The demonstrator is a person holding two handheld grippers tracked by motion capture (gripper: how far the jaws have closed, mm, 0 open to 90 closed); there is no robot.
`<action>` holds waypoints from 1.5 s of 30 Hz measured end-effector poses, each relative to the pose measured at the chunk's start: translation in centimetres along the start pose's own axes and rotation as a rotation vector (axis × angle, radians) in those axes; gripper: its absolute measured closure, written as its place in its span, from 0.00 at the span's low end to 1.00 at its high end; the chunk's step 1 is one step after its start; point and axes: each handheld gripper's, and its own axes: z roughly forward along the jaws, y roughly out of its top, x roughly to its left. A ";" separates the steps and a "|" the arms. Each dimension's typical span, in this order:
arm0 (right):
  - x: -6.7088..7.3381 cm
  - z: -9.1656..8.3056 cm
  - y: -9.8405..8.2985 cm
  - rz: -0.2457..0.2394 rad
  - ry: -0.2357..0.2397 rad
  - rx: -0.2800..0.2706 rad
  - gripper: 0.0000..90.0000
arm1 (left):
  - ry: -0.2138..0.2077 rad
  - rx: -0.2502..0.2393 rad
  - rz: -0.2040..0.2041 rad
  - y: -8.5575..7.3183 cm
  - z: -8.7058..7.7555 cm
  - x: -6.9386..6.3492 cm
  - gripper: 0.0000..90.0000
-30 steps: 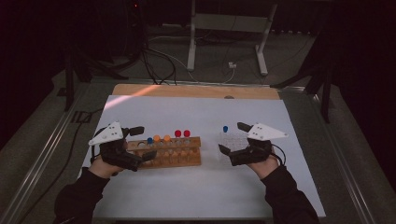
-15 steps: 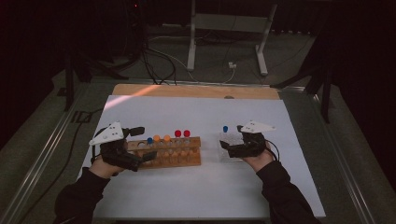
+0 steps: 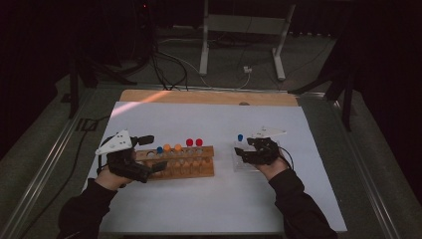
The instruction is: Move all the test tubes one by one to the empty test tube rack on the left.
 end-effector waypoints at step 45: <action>-0.1 -4.3 2.8 -0.002 -0.018 -0.157 0.85 | 0.008 0.013 0.005 0.0 0.0 0.1 0.02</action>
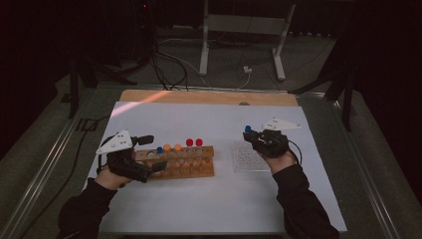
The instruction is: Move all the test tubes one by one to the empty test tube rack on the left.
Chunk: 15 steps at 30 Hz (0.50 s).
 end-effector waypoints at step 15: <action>3.0 -3.1 1.8 -0.093 0.086 -0.073 0.85 | -0.021 -0.002 0.009 0.2 0.1 -0.4 0.02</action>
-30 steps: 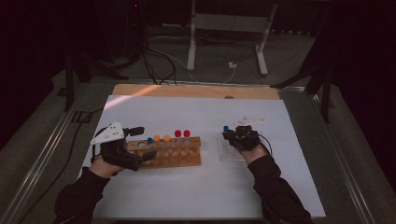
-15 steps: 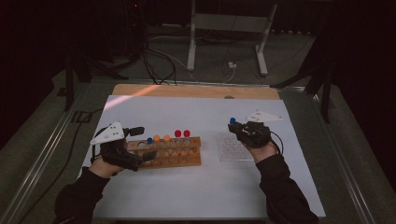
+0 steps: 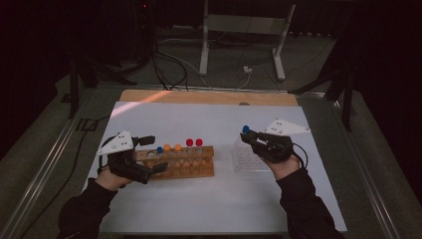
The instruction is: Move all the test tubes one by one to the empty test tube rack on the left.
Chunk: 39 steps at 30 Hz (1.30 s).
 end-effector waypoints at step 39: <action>7.6 3.5 -2.3 -0.115 0.284 0.150 0.85 | -0.132 0.022 0.046 0.6 3.2 -4.0 0.07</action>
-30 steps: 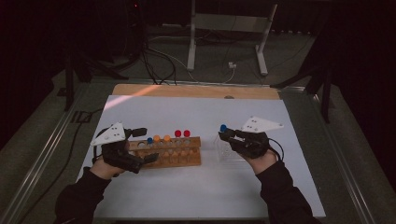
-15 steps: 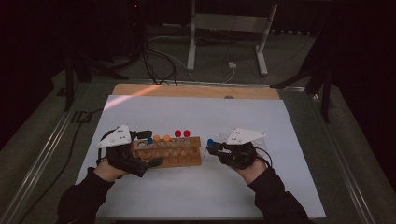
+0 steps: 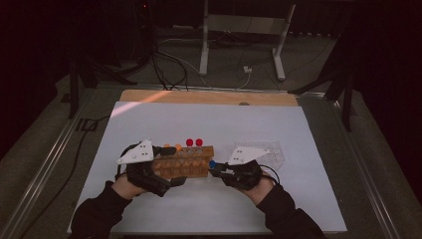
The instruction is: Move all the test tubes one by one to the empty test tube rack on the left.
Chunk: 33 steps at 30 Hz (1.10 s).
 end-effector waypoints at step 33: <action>2.0 1.5 0.3 -0.027 0.083 0.017 0.85 | -0.035 0.002 0.115 -0.1 2.9 -2.2 0.70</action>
